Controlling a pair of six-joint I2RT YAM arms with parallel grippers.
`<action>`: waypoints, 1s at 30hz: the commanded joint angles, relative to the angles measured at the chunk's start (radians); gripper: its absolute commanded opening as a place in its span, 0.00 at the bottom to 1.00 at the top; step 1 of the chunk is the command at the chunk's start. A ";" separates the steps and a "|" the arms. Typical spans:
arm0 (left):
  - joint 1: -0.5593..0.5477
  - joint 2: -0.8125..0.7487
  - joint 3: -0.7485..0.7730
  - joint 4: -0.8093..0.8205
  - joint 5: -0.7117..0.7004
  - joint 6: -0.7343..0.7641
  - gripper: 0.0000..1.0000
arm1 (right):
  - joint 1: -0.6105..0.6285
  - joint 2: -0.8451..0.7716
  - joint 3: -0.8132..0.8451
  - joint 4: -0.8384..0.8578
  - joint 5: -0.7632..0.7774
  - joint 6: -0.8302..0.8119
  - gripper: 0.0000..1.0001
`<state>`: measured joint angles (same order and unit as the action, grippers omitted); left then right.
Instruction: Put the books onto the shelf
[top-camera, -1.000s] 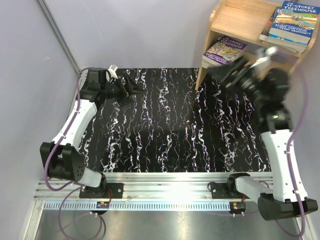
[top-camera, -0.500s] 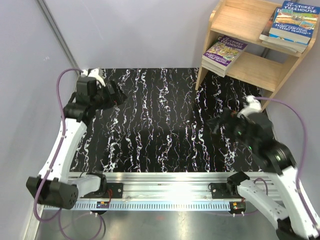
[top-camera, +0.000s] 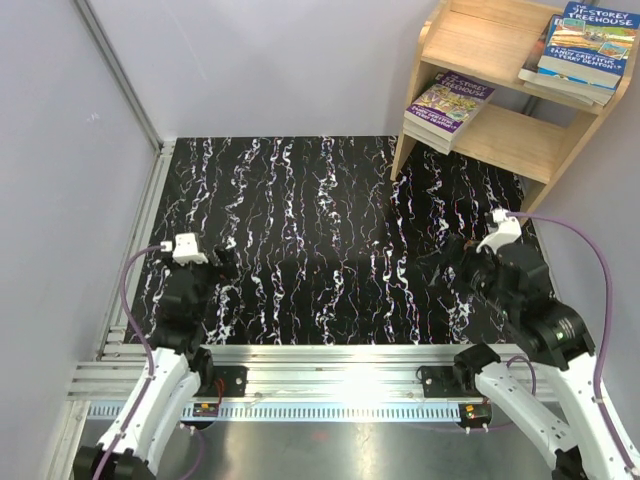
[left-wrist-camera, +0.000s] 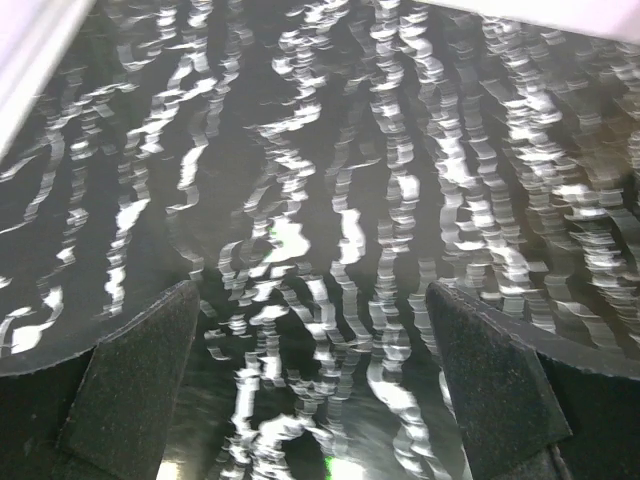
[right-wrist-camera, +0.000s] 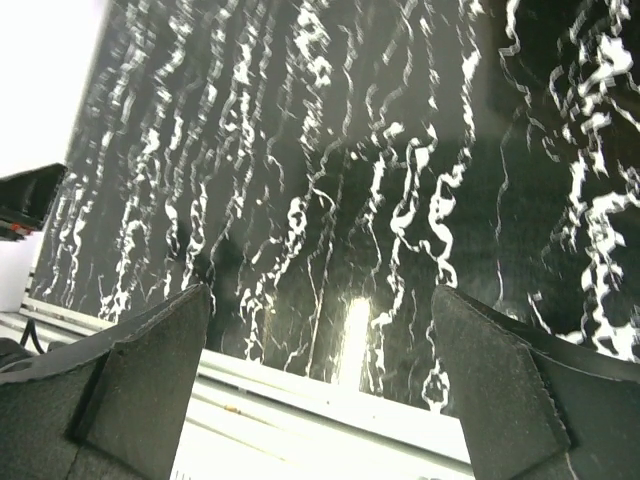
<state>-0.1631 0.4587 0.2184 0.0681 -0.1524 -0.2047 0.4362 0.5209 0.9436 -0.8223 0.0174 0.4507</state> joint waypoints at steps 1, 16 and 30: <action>0.043 0.084 -0.091 0.395 -0.096 0.117 0.99 | 0.004 0.095 0.115 -0.090 0.073 0.032 1.00; 0.160 0.841 -0.065 1.066 0.070 0.226 0.99 | 0.004 0.220 -0.058 0.187 0.118 -0.070 1.00; 0.162 0.864 -0.007 0.987 0.037 0.220 0.99 | -0.172 0.319 -0.626 1.132 0.212 -0.504 1.00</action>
<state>-0.0074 1.3178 0.1886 0.9703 -0.1017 0.0071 0.3458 0.7647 0.3565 -0.0612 0.2752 0.1123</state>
